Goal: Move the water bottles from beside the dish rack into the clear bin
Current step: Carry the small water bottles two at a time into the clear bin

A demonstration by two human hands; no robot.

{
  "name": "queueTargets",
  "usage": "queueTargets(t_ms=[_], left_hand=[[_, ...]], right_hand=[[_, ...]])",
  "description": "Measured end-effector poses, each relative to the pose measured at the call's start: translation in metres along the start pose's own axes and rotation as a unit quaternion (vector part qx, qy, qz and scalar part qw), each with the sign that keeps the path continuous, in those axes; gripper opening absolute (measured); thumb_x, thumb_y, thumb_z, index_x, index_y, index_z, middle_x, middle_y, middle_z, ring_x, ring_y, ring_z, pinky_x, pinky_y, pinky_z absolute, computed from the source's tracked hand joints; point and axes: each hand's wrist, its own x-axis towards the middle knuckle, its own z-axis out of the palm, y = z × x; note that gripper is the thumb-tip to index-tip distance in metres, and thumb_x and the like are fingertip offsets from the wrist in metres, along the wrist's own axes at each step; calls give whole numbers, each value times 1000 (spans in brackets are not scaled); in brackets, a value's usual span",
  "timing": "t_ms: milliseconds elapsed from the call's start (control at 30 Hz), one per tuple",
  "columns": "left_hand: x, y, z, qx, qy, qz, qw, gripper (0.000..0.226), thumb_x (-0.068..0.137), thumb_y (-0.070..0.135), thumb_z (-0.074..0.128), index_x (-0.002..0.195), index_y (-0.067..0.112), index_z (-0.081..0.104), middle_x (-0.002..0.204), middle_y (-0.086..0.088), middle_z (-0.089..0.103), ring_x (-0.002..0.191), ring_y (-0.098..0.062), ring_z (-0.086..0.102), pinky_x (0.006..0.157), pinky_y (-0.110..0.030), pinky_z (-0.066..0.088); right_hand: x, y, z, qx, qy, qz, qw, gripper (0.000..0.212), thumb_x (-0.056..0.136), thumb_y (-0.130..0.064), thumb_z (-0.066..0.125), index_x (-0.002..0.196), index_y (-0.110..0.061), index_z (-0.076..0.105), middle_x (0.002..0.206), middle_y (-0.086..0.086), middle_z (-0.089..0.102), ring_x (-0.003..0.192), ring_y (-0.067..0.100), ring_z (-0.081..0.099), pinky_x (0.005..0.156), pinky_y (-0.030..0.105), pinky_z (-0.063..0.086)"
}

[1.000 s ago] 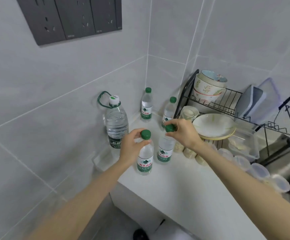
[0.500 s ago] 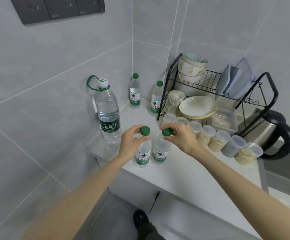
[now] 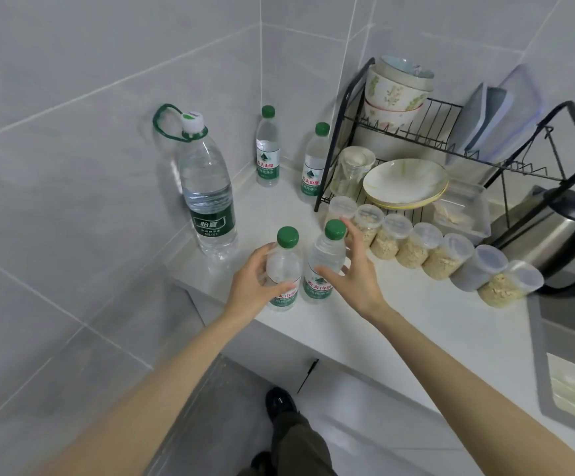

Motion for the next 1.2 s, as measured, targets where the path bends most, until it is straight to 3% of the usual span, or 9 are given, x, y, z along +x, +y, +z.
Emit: queueTargets(t_ms=[100, 200, 267, 367, 567, 833, 1067, 1200], left_hand=[[1, -28, 3, 12, 14, -13, 1000, 74, 64, 3, 85, 125, 24, 50, 114, 22, 59, 100, 18, 57, 89, -10, 48], [0, -45, 8, 29, 18, -25, 999, 70, 64, 10, 87, 118, 34, 49, 110, 25, 60, 99, 18, 57, 84, -8, 46], [3, -51, 12, 17, 22, -29, 999, 69, 65, 9, 86, 117, 32, 48, 107, 25, 61, 96, 18, 58, 81, -6, 45], [7, -50, 18, 8, 35, -24, 999, 64, 64, 9, 87, 111, 31, 50, 107, 20, 63, 96, 11, 61, 79, -9, 48], [7, -37, 21, 0, 61, -33, 998, 58, 62, 12, 88, 106, 28, 53, 100, 17, 65, 91, 2, 64, 70, -7, 49], [-3, 15, 15, 51, 15, -26, 998, 65, 58, 22, 90, 110, 32, 52, 98, 8, 65, 89, -2, 63, 74, -20, 52], [-16, 72, 48, 58, -39, 17, 997, 64, 56, 23, 91, 109, 30, 54, 98, 1, 70, 88, -13, 68, 78, -30, 57], [-26, 102, 84, 54, -90, 52, 993, 68, 55, 26, 92, 113, 29, 56, 99, 2, 70, 88, -13, 68, 77, -27, 57]], right_hand=[[-3, 24, 13, 9, 10, 30, 999, 82, 74, -12, 81, 136, -33, 30, 124, -14, 57, 114, 3, 56, 92, 29, 52], [-8, 39, 23, 23, 14, 53, 998, 76, 75, -12, 81, 131, -29, 33, 114, -24, 58, 103, -14, 57, 84, 14, 49], [-9, 46, 27, 32, 18, 59, 998, 72, 76, -13, 80, 130, -25, 34, 112, -22, 59, 100, -14, 59, 80, 11, 49], [-9, 46, 28, 20, 29, 52, 998, 72, 76, -18, 81, 132, -20, 36, 113, -11, 65, 101, -4, 63, 86, 22, 53], [-14, 38, 28, -20, 47, 69, 996, 74, 68, -30, 83, 126, -32, 39, 112, 1, 71, 102, 17, 67, 89, 44, 55], [-40, -8, -10, -48, 67, 98, 992, 71, 64, -30, 86, 123, -29, 46, 90, -11, 68, 95, 20, 64, 87, 43, 53], [-82, -44, -74, -20, 141, 114, 983, 75, 54, -43, 85, 118, -32, 49, 94, -10, 74, 91, 18, 68, 84, 45, 55], [-121, -60, -122, -22, 198, 110, 974, 68, 58, -34, 88, 115, -26, 52, 88, -16, 70, 87, 12, 66, 82, 45, 56]])
